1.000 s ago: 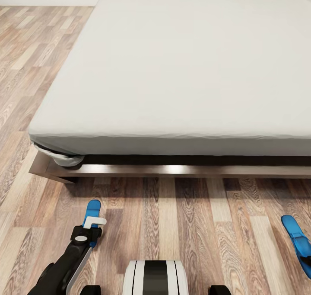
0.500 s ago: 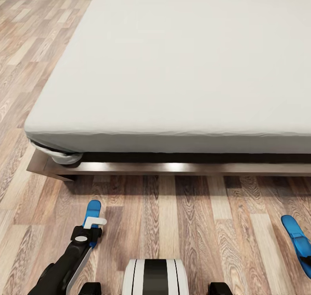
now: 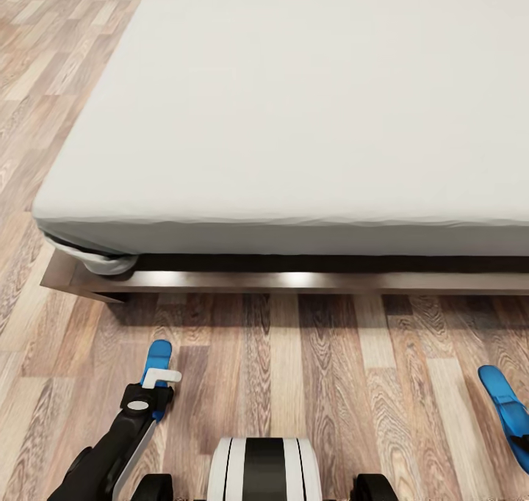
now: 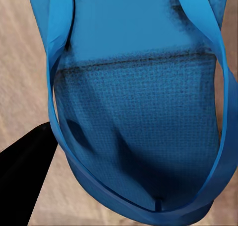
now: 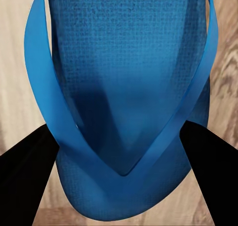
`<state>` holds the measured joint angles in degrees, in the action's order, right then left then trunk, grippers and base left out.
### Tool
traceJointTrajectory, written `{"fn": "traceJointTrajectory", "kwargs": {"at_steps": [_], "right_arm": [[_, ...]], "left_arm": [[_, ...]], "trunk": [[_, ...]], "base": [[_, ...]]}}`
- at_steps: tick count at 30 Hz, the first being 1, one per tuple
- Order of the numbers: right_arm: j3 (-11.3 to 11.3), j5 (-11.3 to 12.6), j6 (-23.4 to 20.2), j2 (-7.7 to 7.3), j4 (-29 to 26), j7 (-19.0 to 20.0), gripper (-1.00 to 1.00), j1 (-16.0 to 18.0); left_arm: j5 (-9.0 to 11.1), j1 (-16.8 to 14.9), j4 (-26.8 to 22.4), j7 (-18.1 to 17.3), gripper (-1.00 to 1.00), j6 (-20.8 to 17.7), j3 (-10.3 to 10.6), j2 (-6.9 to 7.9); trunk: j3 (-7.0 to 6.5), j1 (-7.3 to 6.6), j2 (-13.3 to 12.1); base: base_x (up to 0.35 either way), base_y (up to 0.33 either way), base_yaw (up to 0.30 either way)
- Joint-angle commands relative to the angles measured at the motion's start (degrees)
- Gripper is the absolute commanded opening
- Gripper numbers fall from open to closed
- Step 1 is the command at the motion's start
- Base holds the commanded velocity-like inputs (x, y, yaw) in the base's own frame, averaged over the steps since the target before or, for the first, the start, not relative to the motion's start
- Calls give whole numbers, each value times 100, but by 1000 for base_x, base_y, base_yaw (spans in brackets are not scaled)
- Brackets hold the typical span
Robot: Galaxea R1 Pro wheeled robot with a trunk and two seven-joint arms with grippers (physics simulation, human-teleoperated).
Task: In the bedroom, move the book from the bed onto either nightstand, and place the two sandals side by side next to the bed.
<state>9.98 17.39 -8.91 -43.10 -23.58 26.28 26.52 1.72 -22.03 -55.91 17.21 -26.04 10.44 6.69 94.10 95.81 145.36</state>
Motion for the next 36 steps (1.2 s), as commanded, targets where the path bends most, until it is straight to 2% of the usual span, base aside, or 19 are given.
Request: {"fn": "traceJointTrajectory", "kwargs": {"at_steps": [1, 3, 11, 20, 36], "right_arm": [[22, 63, -41, -6, -7, 5, -100, 3], [22, 63, -41, -6, -7, 7, -100, 3], [22, 63, -41, -6, -7, 7, -100, 3], [22, 63, -41, -6, -7, 9, -100, 3], [22, 63, -41, -6, -7, 6, -100, 3]], "left_arm": [[13, -3, -8, 46, -100, -33, 28, 8], [13, -3, -8, 46, -100, -29, 28, 8], [13, -3, -8, 46, -100, -24, 28, 8], [11, -3, -8, 46, -100, -24, 28, 8], [4, -3, -16, 46, -100, -9, 28, 8]], "trunk": [[26, 1, 3], [70, 6, 6], [70, 6, 6], [270, 30, 18], [270, 30, 18]], "base": [[0, 0, 0], [0, 0, 0], [0, 0, 0], [0, 0, 0], [0, 0, 0]]}}
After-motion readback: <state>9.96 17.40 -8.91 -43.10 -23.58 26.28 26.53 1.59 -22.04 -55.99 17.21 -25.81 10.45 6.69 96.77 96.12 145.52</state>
